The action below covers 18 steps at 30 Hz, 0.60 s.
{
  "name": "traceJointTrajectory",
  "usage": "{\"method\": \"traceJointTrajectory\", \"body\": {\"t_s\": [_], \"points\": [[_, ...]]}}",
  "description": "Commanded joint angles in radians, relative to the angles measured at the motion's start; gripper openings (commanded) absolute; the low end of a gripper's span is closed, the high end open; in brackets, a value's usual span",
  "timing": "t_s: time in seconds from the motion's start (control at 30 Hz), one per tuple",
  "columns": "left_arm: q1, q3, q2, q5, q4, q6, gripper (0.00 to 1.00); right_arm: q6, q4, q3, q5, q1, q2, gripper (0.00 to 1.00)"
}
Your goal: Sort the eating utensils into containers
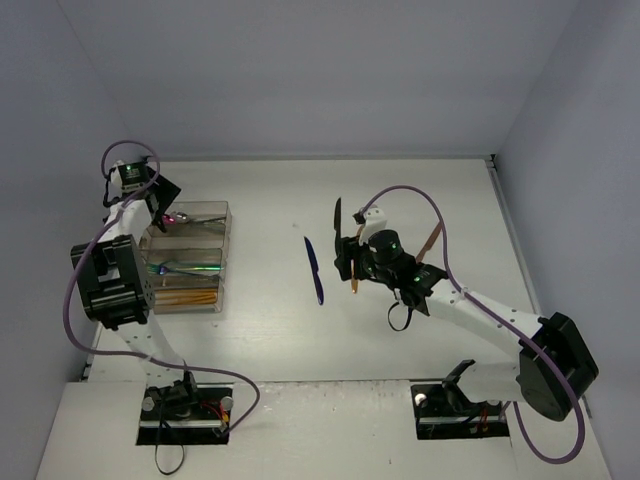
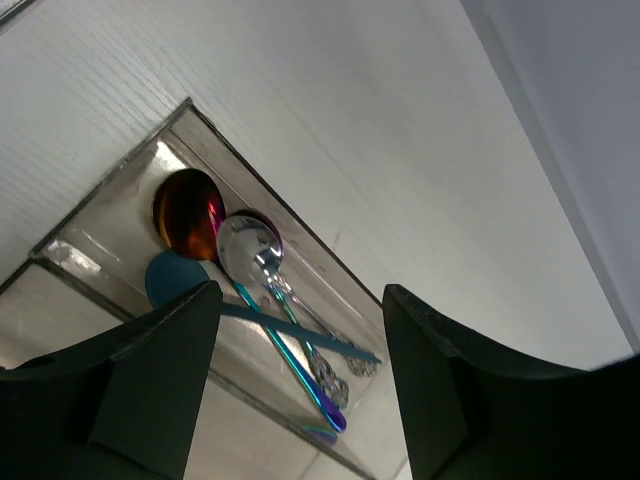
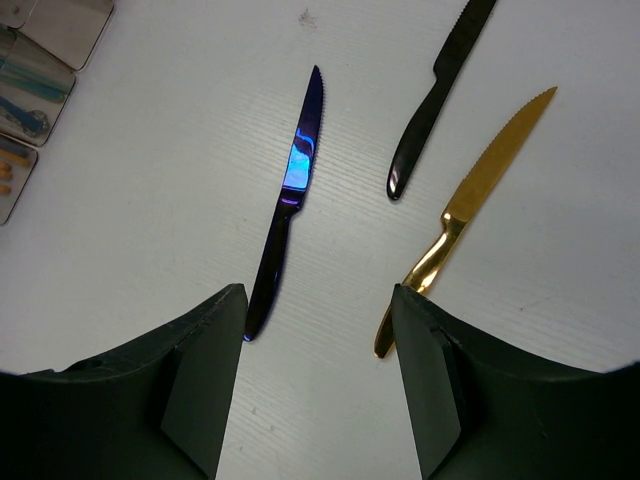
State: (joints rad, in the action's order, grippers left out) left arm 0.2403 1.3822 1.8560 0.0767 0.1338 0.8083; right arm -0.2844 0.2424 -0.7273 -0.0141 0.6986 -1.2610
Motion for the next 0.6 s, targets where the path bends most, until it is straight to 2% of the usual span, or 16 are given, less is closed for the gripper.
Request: {"method": "traceJointTrajectory", "body": {"t_s": [0.0,0.13,0.33,0.43,0.57], "points": [[-0.089,0.026,-0.193,0.004,0.063,-0.113,0.62,-0.030,0.029,-0.008,-0.050,-0.020,0.026,0.57],[-0.309,0.026,-0.276,-0.122,0.197,-0.208,0.63,-0.066,0.007,0.020,-0.097,-0.052,0.056,0.57],[-0.634,-0.006,-0.271,-0.258,0.327,-0.164,0.63,-0.103,-0.025,0.061,-0.137,-0.075,0.130,0.57],[-0.736,-0.023,-0.223,-0.290,0.359,-0.108,0.63,-0.107,-0.037,0.076,-0.153,-0.078,0.164,0.58],[-0.815,-0.020,-0.128,-0.236,0.362,-0.060,0.63,-0.109,-0.048,0.094,-0.158,-0.081,0.185,0.58]]}}
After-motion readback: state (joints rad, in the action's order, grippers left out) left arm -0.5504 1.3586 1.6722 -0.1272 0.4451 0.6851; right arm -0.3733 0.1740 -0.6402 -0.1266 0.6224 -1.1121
